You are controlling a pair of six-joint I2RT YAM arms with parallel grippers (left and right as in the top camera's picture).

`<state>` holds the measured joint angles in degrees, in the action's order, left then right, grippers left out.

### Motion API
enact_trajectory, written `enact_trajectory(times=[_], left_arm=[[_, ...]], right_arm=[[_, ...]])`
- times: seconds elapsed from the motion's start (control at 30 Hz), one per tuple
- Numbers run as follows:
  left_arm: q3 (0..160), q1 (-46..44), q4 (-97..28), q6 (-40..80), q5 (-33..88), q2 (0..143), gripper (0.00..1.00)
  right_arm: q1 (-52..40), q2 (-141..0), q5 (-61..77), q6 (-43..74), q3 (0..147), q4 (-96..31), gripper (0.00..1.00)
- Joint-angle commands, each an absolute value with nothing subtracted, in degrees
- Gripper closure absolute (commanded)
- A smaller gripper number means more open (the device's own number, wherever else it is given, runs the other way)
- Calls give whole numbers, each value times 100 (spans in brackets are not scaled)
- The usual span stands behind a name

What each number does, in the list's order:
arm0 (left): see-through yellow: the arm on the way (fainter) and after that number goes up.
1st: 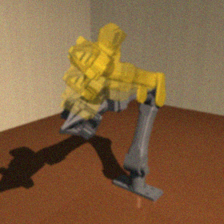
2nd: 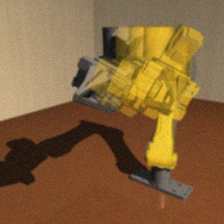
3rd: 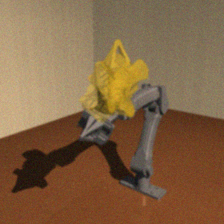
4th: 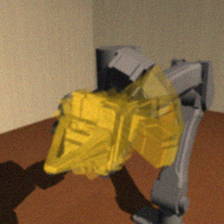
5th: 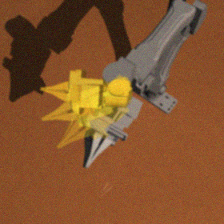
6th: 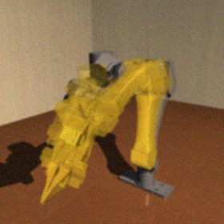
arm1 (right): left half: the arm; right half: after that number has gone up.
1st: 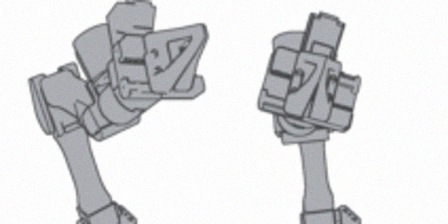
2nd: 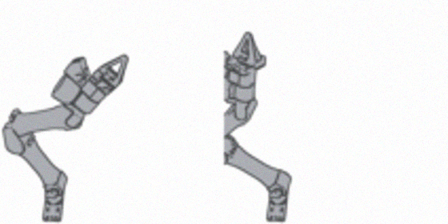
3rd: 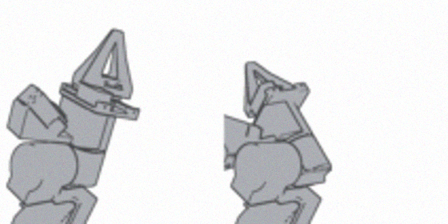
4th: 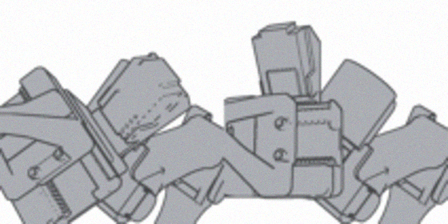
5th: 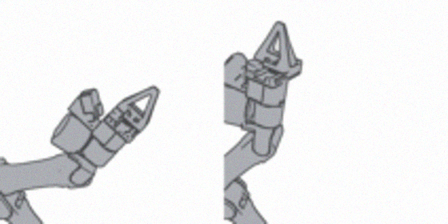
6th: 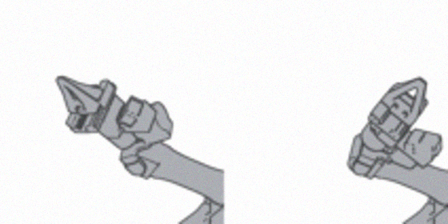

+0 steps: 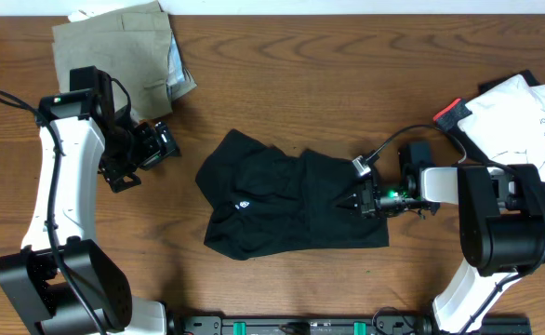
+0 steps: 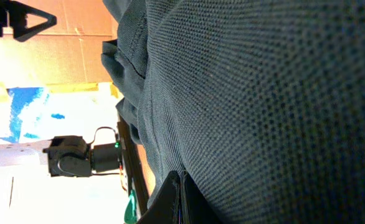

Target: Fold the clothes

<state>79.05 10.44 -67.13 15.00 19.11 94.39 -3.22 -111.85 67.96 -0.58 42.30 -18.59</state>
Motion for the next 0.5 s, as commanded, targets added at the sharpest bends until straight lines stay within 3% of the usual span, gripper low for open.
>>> enact_trajectory(times=[0.0,0.17,0.47], left_arm=[[7898,1055,-6744,1525,1879,9428,2],[7898,1055,-6744,1525,1879,9428,2],[7898,1055,-6742,1527,1879,9428,2]], right_arm=[[-309,-11196,6499,189,4167,-1911,99],[-290,-10245,6442,381,4167,-2353,99],[-506,-8729,5043,805,4125,-3621,96]])
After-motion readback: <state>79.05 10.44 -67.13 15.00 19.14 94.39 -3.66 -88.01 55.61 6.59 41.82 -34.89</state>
